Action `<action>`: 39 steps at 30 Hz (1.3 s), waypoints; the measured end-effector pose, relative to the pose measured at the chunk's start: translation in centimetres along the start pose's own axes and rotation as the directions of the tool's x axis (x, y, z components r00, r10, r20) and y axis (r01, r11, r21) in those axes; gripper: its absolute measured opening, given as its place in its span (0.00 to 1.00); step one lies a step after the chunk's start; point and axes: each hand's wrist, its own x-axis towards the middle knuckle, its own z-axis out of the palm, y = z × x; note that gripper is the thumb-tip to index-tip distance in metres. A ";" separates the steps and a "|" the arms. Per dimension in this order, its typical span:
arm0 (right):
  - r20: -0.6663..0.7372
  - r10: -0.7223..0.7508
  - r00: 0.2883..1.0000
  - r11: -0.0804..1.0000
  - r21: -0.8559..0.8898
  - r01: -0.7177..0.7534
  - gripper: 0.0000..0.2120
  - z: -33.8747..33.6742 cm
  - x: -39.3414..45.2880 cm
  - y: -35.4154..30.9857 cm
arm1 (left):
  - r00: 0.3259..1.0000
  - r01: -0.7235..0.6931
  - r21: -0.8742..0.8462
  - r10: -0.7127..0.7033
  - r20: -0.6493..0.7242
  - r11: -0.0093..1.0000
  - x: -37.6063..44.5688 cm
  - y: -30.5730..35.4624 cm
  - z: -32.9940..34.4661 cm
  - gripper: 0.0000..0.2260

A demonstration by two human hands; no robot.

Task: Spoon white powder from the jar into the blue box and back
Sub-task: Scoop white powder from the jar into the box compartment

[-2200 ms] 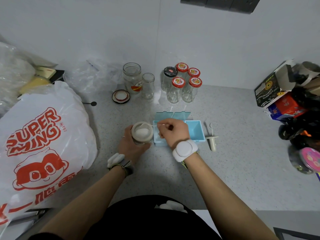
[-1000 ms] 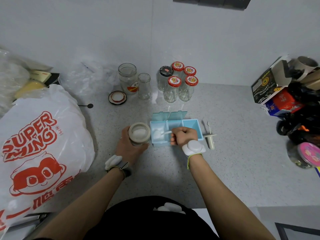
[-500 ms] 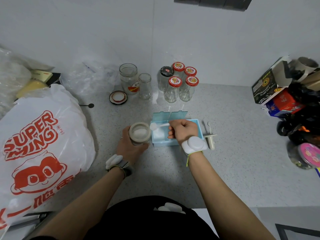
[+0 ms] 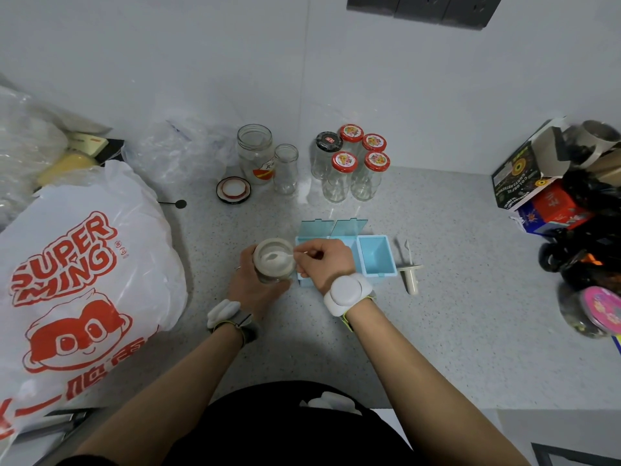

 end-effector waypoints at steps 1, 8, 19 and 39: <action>-0.016 -0.006 1.000 1.000 0.012 0.006 0.06 -0.2 0.0 0.0 | 1.000 0.000 -0.003 0.000 0.000 1.000 0.0 0.0 0.0 0.36; -0.231 -0.013 0.973 0.999 -0.039 0.004 0.05 -2.6 0.8 1.2 | 1.000 -0.022 -0.023 0.022 -0.002 0.999 0.0 0.0 0.0 0.37; 0.027 -0.013 1.000 0.931 -0.364 0.022 0.08 -2.3 1.0 3.0 | 0.999 -0.044 -0.093 0.046 0.018 0.995 -0.1 0.2 -0.1 0.35; -0.069 0.429 0.901 0.815 0.459 -0.353 0.11 -2.7 1.5 3.9 | 1.000 -0.023 -0.078 0.024 0.019 0.997 -0.2 0.5 -0.2 0.36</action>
